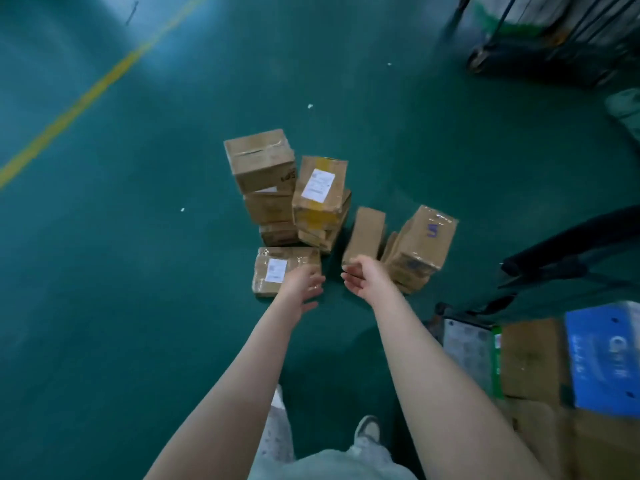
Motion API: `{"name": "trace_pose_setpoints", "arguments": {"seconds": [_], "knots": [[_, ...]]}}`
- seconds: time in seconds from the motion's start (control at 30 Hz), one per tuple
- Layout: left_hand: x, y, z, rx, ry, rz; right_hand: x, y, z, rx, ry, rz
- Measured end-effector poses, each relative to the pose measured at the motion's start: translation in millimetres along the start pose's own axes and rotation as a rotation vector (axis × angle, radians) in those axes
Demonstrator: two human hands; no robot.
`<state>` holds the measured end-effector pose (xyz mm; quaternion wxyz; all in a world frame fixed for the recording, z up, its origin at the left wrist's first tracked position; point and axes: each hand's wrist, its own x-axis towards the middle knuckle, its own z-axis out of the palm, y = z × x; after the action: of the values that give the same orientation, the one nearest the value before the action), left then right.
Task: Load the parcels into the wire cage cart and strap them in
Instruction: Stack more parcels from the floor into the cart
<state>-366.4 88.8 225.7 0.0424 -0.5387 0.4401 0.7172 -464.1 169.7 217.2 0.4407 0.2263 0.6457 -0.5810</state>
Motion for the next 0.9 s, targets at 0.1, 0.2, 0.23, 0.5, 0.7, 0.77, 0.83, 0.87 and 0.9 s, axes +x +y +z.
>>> {"name": "trace_pose_setpoints", "arguments": {"seconds": [0.1, 0.2, 0.23, 0.5, 0.7, 0.77, 0.83, 0.87, 0.9], "knots": [[34, 23, -32, 0.084, 0.018, -0.002, 30, 6, 38, 0.007, 0.022, 0.025], [83, 37, -64, 0.121, 0.084, 0.002, 65, 8, 69, -0.016, 0.047, 0.03], [104, 36, -75, 0.133, 0.105, -0.023, 84, 14, 80, -0.023, 0.061, 0.048], [273, -10, -124, 0.186, 0.171, -0.119, 239, 68, 116, -0.1, 0.121, 0.093], [402, -80, -150, 0.223, 0.255, -0.191, 362, 135, 107, -0.19, 0.169, 0.127], [439, -99, -158, 0.238, 0.282, -0.2, 397, 155, 104, -0.237, 0.185, 0.129], [475, -119, -166, 0.259, 0.306, -0.207, 434, 176, 104, -0.278, 0.209, 0.13], [491, -129, -171, 0.263, 0.309, -0.21, 451, 186, 103, -0.303, 0.217, 0.122], [510, -139, -175, 0.273, 0.32, -0.213, 469, 197, 105, -0.326, 0.237, 0.113]]}}
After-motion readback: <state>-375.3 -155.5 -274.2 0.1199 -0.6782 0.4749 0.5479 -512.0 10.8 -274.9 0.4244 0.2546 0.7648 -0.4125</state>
